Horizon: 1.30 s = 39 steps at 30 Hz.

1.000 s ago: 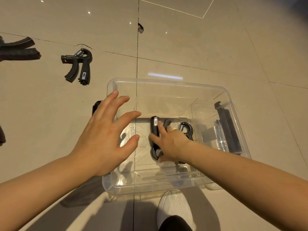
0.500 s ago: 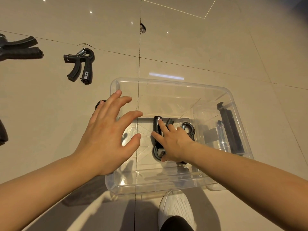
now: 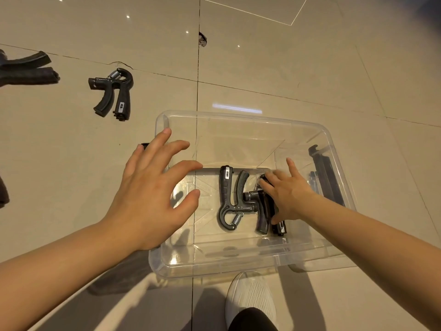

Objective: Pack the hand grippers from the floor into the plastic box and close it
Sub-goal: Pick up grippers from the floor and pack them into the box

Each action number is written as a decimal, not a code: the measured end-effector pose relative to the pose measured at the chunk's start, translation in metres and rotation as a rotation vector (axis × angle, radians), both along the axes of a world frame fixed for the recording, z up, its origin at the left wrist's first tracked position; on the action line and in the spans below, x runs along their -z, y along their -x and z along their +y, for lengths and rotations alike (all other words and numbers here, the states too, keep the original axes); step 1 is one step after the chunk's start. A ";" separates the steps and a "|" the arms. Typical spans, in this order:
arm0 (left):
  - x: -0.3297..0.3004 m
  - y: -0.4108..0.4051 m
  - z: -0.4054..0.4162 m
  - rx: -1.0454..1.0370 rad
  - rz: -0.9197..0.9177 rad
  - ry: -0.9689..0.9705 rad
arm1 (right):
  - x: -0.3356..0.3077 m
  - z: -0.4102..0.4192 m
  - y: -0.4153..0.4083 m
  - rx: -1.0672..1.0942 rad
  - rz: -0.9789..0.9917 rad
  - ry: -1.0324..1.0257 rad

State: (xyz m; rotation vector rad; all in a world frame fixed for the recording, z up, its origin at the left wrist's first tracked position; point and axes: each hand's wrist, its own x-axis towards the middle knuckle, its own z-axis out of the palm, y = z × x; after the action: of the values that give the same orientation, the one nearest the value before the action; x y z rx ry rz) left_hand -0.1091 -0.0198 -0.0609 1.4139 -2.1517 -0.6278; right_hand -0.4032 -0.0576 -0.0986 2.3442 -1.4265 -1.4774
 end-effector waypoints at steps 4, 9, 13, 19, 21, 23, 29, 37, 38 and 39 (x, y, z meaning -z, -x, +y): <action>0.000 0.000 0.001 -0.020 0.001 0.006 | 0.002 -0.002 0.000 0.081 -0.017 -0.051; -0.001 0.000 0.001 -0.022 0.003 0.026 | 0.003 0.001 -0.003 0.069 0.014 -0.055; 0.000 -0.001 0.001 -0.010 0.083 0.056 | -0.007 0.007 -0.001 0.049 -0.007 -0.021; -0.026 -0.009 0.008 -0.003 0.185 0.175 | -0.058 0.016 -0.030 0.301 -0.598 0.251; -0.039 -0.021 0.015 -0.092 0.278 0.148 | -0.076 0.021 -0.055 0.375 -0.879 0.368; -0.041 -0.039 0.026 -0.173 0.264 0.163 | -0.091 0.025 -0.083 0.339 -1.106 0.450; -0.009 -0.106 0.081 -0.412 0.174 0.051 | -0.120 0.039 -0.187 0.007 -1.274 0.283; 0.000 -0.213 0.150 -0.694 -0.026 -0.079 | -0.124 0.072 -0.302 -0.282 -1.057 -0.057; 0.005 -0.227 0.159 -0.744 -0.036 -0.102 | -0.122 0.074 -0.313 -0.299 -1.031 -0.078; 0.010 -0.241 0.167 -0.792 -0.046 -0.127 | -0.118 0.075 -0.325 -0.311 -1.003 -0.098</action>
State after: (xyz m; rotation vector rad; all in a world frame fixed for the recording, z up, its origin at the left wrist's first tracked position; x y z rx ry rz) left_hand 0.1322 0.1471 -0.0710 2.1639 -1.3977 -0.4187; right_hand -0.0782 0.0178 0.0195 3.3490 -0.9494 -0.2443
